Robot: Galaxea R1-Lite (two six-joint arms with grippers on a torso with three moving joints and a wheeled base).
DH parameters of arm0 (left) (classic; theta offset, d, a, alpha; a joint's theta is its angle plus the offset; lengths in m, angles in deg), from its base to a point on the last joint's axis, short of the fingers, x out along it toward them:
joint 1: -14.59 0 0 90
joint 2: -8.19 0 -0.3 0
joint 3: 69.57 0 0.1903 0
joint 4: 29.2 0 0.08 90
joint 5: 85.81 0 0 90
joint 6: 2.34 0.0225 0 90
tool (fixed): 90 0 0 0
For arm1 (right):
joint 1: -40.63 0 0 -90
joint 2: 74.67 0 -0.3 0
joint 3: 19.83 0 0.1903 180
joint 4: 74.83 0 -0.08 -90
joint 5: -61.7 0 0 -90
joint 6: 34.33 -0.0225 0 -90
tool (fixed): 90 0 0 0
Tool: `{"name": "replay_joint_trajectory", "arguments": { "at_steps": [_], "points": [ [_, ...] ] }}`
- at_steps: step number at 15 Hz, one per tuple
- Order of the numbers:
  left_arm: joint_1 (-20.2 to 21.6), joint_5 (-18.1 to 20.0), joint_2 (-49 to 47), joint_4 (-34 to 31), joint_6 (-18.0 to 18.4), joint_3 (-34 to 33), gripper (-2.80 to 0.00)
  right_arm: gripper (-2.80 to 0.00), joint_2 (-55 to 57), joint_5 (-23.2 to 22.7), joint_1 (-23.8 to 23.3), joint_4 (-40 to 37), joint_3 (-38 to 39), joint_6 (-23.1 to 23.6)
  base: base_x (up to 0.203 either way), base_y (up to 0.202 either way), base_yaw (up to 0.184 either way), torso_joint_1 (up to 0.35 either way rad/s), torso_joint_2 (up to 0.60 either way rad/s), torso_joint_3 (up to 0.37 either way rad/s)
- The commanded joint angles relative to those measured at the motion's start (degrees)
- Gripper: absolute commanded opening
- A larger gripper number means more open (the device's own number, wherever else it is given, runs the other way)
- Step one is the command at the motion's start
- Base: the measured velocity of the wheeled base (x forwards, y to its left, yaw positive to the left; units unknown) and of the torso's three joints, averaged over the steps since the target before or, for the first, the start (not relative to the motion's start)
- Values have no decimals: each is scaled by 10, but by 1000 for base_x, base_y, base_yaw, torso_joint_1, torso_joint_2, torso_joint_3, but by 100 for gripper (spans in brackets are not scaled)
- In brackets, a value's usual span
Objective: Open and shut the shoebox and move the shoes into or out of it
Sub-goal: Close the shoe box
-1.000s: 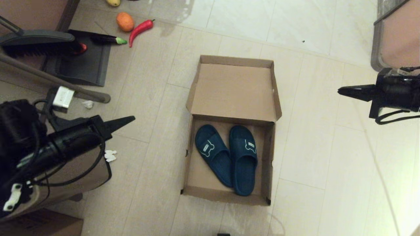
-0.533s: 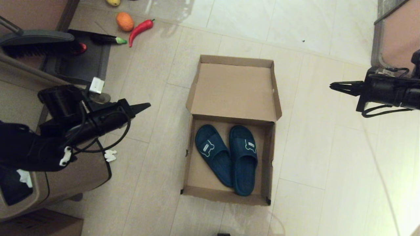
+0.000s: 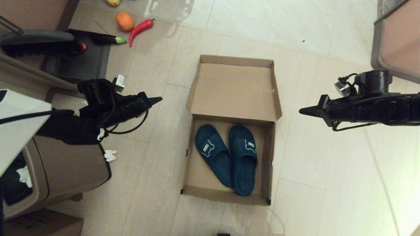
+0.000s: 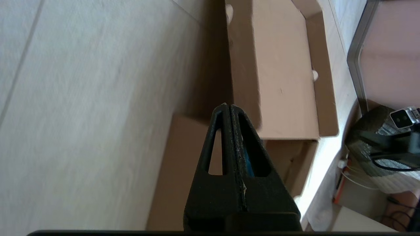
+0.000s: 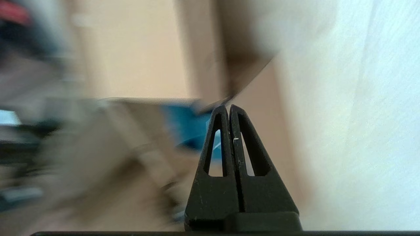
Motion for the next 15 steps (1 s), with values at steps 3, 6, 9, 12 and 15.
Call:
{"name": "replay_joint_trajectory", "arguments": {
  "at_steps": [3, 6, 9, 12, 15],
  "points": [
    [-14, -7, -103, -3, -2, 145, -280, -280, 122, 75, 15, -3, -148, -3, 0, 0, 0, 0, 0, 0],
    [-32, -28, -177, -34, -2, 272, -280, -280, 207, 100, 24, 1, -245, -76, 0, 0, 0, 0, 0, 0],
    [-49, -35, -209, -42, -2, 291, -280, -280, 247, 131, 57, 120, -255, -176, 0, 0, 0, 0, 0, 0],
    [-67, -34, -217, -20, -2, 291, -280, -280, 266, 140, 71, 172, -256, -266, 0, 0, 0, 0, 0, 0],
    [-79, -35, -222, -24, -2, 291, -280, -280, 276, 140, 74, 198, -256, -331, 0, 0, 0, 0, 0, 0]
  ]
}}
